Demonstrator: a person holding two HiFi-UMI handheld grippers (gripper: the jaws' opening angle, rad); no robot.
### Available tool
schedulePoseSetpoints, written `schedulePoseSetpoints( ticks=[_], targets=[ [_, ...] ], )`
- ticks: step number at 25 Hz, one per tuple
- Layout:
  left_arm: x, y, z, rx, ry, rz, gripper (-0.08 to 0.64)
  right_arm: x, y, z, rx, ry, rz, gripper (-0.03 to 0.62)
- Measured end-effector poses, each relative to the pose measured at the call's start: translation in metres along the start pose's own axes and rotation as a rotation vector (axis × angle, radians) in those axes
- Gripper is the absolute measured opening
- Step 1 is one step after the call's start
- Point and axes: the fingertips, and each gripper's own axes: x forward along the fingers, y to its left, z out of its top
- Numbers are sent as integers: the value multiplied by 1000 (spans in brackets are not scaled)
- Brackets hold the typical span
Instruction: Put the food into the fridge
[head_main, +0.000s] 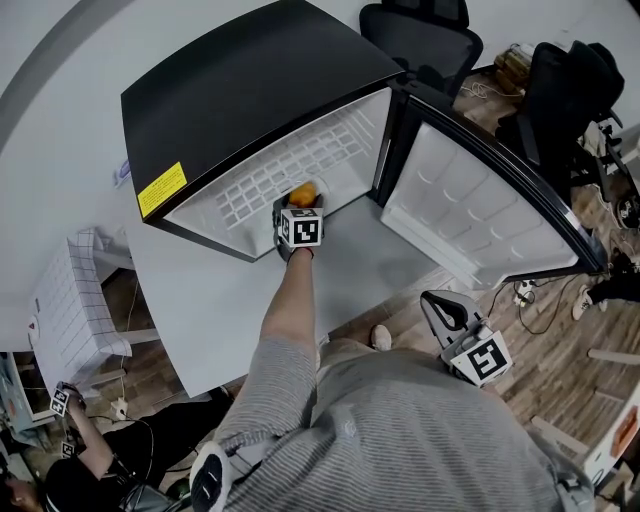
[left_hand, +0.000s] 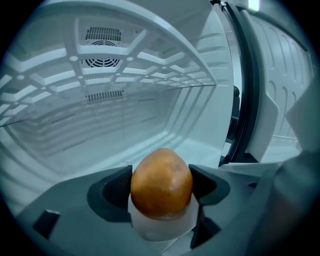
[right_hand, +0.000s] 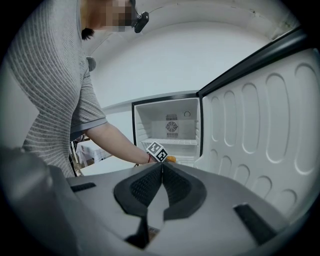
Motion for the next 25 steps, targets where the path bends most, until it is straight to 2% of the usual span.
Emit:
schedulePoseSetpoints(
  ticks=[17, 25],
  targets=[
    [6, 7, -8, -9, 39, -3, 353, -2, 0, -4, 8, 11, -4, 12],
    [9, -1, -6, -30, 39, -59, 357, -1, -4, -4, 19, 9, -8, 12]
  ],
)
